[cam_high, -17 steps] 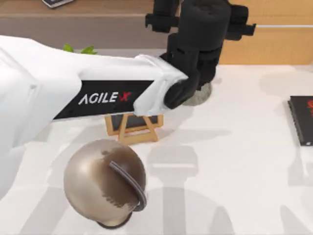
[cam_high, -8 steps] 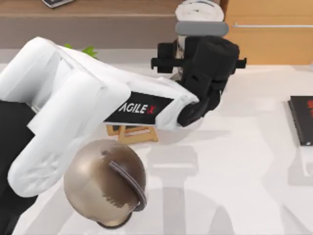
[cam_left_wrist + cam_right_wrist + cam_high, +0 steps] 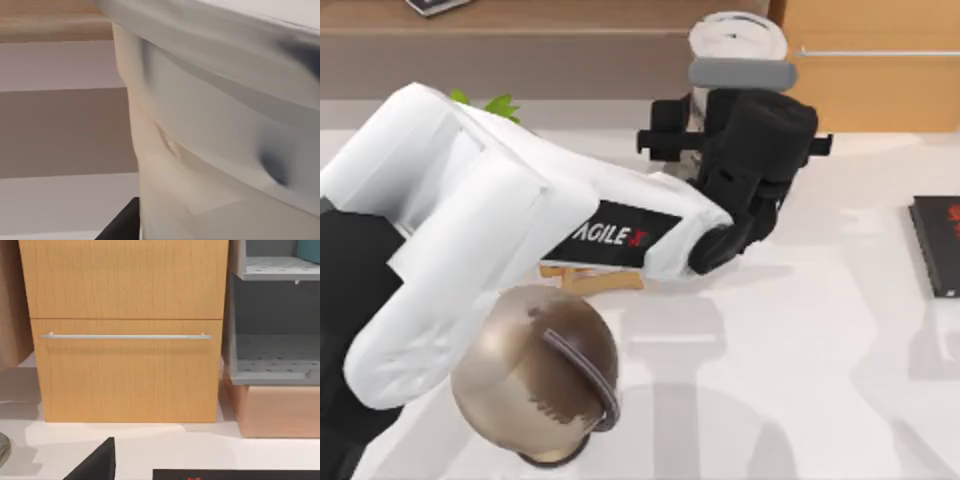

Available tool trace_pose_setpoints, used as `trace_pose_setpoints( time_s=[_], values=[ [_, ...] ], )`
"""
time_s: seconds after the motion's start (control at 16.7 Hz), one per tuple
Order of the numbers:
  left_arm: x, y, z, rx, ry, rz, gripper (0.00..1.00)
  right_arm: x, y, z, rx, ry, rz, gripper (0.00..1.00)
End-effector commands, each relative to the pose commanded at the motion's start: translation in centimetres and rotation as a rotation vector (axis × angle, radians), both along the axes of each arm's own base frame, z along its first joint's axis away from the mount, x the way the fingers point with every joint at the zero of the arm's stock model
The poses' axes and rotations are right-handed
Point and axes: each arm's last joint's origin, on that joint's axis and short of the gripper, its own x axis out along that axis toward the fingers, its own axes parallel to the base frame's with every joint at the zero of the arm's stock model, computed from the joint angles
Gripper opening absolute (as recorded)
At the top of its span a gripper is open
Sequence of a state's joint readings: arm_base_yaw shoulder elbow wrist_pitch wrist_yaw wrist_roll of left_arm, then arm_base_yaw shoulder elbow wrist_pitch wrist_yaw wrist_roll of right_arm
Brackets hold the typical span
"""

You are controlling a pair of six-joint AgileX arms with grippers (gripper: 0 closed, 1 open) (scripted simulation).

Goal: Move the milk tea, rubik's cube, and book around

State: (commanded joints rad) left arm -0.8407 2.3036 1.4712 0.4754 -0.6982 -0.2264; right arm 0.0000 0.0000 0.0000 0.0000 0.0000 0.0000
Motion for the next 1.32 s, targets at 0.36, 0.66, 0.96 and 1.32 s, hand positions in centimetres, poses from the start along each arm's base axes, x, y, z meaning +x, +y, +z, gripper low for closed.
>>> trace_pose_setpoints(
  time_s=[0.36,0.66,0.96,1.32],
  values=[
    [1.1,0.6,-1.7,-0.017,-0.01,0.027,0.0,0.0,0.0,0.0,0.0,0.0,0.0,1.0],
    [1.4,0.8,-1.9,-0.019,-0.01,0.034,0.0,0.0,0.0,0.0,0.0,0.0,0.0,1.0],
    [1.4,0.8,-1.9,-0.019,-0.01,0.034,0.38,0.0,0.0,0.0,0.0,0.0,0.0,1.0],
    [1.4,0.8,-1.9,-0.019,-0.01,0.034,0.83,0.0,0.0,0.0,0.0,0.0,0.0,1.0]
  ],
)
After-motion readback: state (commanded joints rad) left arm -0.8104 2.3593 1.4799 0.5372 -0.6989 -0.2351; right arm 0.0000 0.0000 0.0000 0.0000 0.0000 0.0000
